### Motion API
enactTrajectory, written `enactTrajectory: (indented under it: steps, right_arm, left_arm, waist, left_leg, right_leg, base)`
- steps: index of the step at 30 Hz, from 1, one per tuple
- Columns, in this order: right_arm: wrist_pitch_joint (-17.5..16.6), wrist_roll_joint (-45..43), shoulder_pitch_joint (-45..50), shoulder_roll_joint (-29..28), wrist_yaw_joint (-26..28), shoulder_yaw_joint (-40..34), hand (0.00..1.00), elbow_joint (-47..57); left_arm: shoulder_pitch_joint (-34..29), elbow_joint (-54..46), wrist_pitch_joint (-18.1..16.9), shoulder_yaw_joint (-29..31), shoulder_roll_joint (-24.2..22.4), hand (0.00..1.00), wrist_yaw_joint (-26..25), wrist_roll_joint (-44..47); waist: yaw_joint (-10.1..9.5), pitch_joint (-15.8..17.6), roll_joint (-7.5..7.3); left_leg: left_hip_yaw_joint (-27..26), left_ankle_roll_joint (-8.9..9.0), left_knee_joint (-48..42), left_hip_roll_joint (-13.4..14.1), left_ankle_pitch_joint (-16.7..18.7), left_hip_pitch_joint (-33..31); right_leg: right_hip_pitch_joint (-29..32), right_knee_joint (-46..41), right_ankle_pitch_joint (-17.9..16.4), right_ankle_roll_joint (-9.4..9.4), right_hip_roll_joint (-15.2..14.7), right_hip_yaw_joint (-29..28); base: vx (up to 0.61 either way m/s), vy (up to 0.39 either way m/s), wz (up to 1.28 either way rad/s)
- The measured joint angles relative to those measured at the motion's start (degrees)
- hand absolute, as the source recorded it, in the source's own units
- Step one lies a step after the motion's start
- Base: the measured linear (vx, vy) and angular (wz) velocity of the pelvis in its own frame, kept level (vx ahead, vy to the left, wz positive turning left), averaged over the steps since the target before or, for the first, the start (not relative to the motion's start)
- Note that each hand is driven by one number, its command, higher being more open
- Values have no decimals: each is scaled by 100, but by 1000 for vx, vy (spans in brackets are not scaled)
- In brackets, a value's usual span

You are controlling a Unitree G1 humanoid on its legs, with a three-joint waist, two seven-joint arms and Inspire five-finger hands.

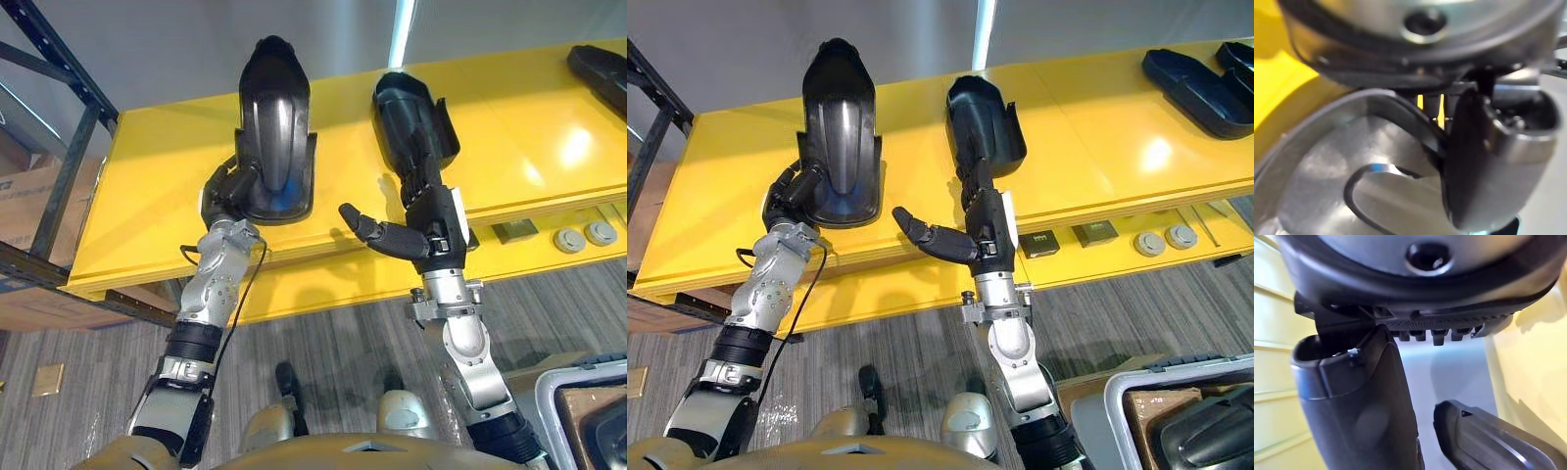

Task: Walk over and take three plastic housings, then place them on the shelf

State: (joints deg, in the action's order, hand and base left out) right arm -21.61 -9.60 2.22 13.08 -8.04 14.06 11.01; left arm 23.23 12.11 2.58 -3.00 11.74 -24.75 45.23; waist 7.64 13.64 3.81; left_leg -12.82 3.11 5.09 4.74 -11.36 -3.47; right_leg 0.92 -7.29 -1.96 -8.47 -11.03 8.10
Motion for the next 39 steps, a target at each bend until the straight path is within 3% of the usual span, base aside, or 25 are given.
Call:
enactTrajectory:
  steps: [10, 21, 28, 32, 36, 39]
  right_arm:
    - [0, -1, -1, -56, -8, 4, 100, 2]
    - [25, -39, -2, -64, 115, 153, 100, 2]
    - [452, 210, 8, -47, 260, 241, 100, 3]
    - [758, 711, 8, 74, 271, 278, 100, 5]
    - [1126, 925, 8, 298, 294, 376, 100, 10]
    - [1157, 967, -25, 409, 333, 431, 100, 11]
  left_arm:
    - [-2, -5, -106, -19, -2, 100, 101, -112]
    - [-133, -43, -248, -50, -64, 100, -277, -538]
    - [-182, -262, -637, 160, -31, 100, -284, -569]
    - [-376, -1308, -645, 218, 230, 100, 121, -734]
    - [-380, -2749, -632, 232, 778, 100, 1155, -398]
    - [-509, -3236, -648, 243, 899, 100, 1666, -21]
  waist:
    - [-70, 59, -23]
    - [-81, 89, -69]
    - [-128, 112, -108]
    - [-168, 112, -110]
    - [-264, 108, -104]
    - [-282, 72, -47]
  left_leg:
    - [-15, -10, -1, 3, -9, 0]
    - [-32, 13, 1, 19, 11, 91]
    - [-32, 12, 0, 22, 11, 89]
    - [-5, -17, -3, 13, -13, 89]
    - [74, -15, -1, -5, -12, 101]
    - [135, 17, 1, -10, 13, 104]
  right_leg:
    - [-9, 48, 38, -8, 0, -1]
    - [-113, 136, 74, -29, 13, -2]
    - [-153, 175, 99, -24, 19, 18]
    - [-220, 240, 162, -35, 17, 73]
    - [-291, 253, 153, -24, 6, 146]
    - [-328, 258, 141, -11, 3, 213]
  base:
    - [-3, 0, 0]
    - [0, 0, 0]
    - [6, -3, 1]
    - [26, -10, 4]
    - [11, -9, 9]
    - [-7, -4, 10]
